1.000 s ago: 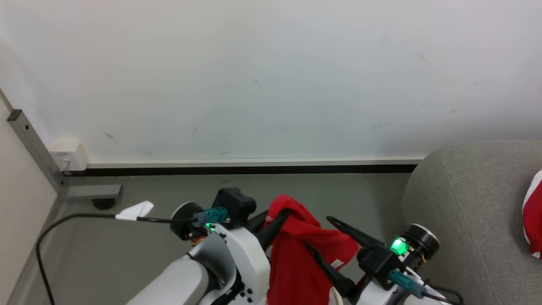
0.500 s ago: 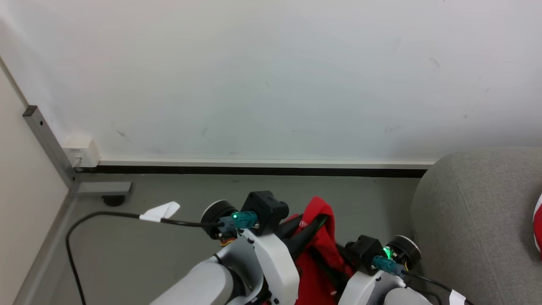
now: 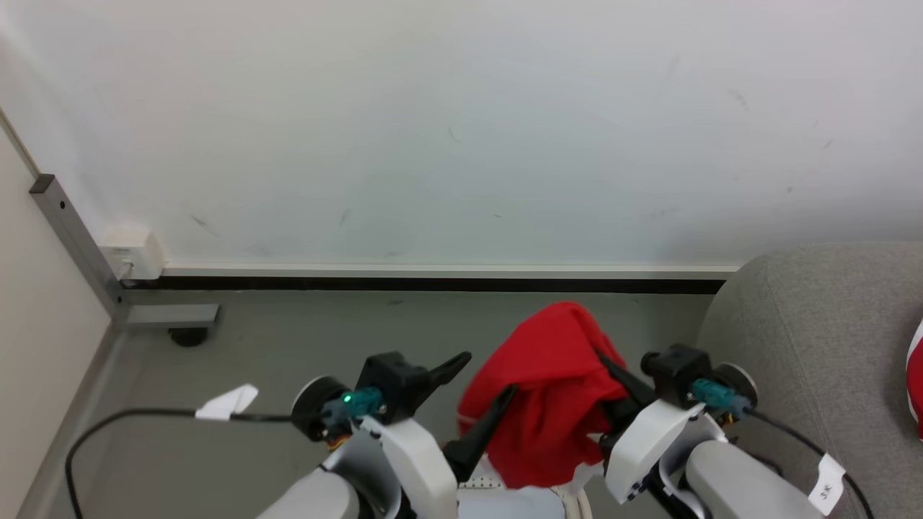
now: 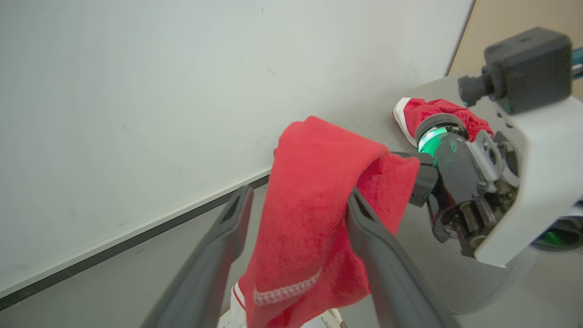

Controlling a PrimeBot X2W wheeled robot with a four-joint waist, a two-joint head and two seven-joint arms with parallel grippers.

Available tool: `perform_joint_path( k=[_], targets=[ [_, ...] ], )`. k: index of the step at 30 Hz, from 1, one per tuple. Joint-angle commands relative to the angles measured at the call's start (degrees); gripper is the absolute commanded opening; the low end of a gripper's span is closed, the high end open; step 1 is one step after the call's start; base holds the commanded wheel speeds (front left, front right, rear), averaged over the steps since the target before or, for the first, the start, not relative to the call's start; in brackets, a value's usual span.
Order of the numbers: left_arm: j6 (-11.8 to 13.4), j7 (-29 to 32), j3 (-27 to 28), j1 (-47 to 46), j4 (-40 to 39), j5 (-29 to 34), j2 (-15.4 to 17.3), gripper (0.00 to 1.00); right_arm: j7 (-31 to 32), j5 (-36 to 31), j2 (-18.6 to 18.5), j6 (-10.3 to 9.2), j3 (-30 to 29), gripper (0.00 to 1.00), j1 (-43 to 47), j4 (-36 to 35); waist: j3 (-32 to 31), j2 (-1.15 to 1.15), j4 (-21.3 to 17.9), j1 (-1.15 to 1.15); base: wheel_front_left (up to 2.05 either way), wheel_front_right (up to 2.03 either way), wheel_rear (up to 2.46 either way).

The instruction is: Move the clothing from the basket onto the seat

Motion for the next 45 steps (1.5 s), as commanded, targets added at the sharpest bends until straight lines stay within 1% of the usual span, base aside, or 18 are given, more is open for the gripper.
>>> perform_joint_path(
  k=[1, 8, 13, 16, 20, 26, 32, 41, 45],
  targets=[
    [0.16, -0.7, 0.15, 0.98, 0.38, 0.05, 0.21, 1.0, -0.25, 0.37, -0.34, -0.13, -0.42, 0.0, -0.98, 0.0, 0.0, 0.0, -0.06, 0.0, 0.0, 0.0, 0.0],
    [-0.58, -8.88, -0.92, 4.06, 6.33, 1.16, -1.15, 1.0, -0.26, -1.38, -2.54, -0.13, -5.83, 0.0, -0.77, -2.62, 0.35, 0.0, -0.7, 0.0, 0.0, 0.0, 0.0],
    [-1.91, -14.56, -1.32, 4.68, 9.91, 1.39, -2.74, 1.0, -0.26, -2.39, -3.75, -0.13, -7.94, 0.0, 0.07, -3.87, 0.51, 0.0, -1.62, 0.0, 0.0, 0.0, 0.0],
    [-2.5, -16.99, -1.31, 4.94, 12.15, 1.7, -3.44, 1.0, -0.27, -2.9, -4.23, -0.13, -8.84, 0.0, 0.29, -4.48, 0.6, 0.0, -2.33, 0.0, 0.0, 0.0, 0.0],
    [-3.07, -18.58, -1.21, 4.96, 14.74, 1.86, -4.18, 1.0, -0.27, -3.16, -4.57, -0.13, -9.49, 0.0, 0.54, -5.22, 0.69, 0.0, -3.3, 0.0, 0.0, 0.0, 0.0],
    [-3.67, -19.26, -0.74, 4.79, 16.56, 2.21, -5.02, 1.0, -0.27, -3.4, -5.11, -0.13, -9.82, 0.0, 0.81, -6.14, 1.05, 0.0, -5.48, 0.0, 0.0, 0.0, 0.0],
    [-4.61, -19.72, -0.17, 4.86, 16.76, 2.44, -5.64, 1.0, -0.27, -3.93, -6.04, -0.13, -10.44, 0.0, 0.45, -7.16, 2.08, 0.0, -9.43, 0.0, 0.0, 0.0, 0.0],
    [-5.28, -19.7, 1.2, 4.9, 15.26, 3.8, -6.75, 1.0, 0.22, -5.24, -7.23, -0.13, -11.4, 0.0, 0.13, -9.47, 4.42, 0.0, -18.26, 0.0, 0.0, 0.0, 0.0],
    [-5.72, -19.69, 1.59, 4.89, 14.67, 4.59, -7.32, 1.0, 0.85, -5.8, -7.95, -0.13, -12.31, 0.0, 0.75, -10.84, 5.37, 0.0, -21.44, 0.0, 0.0, 0.0, 0.0]
  ],
)
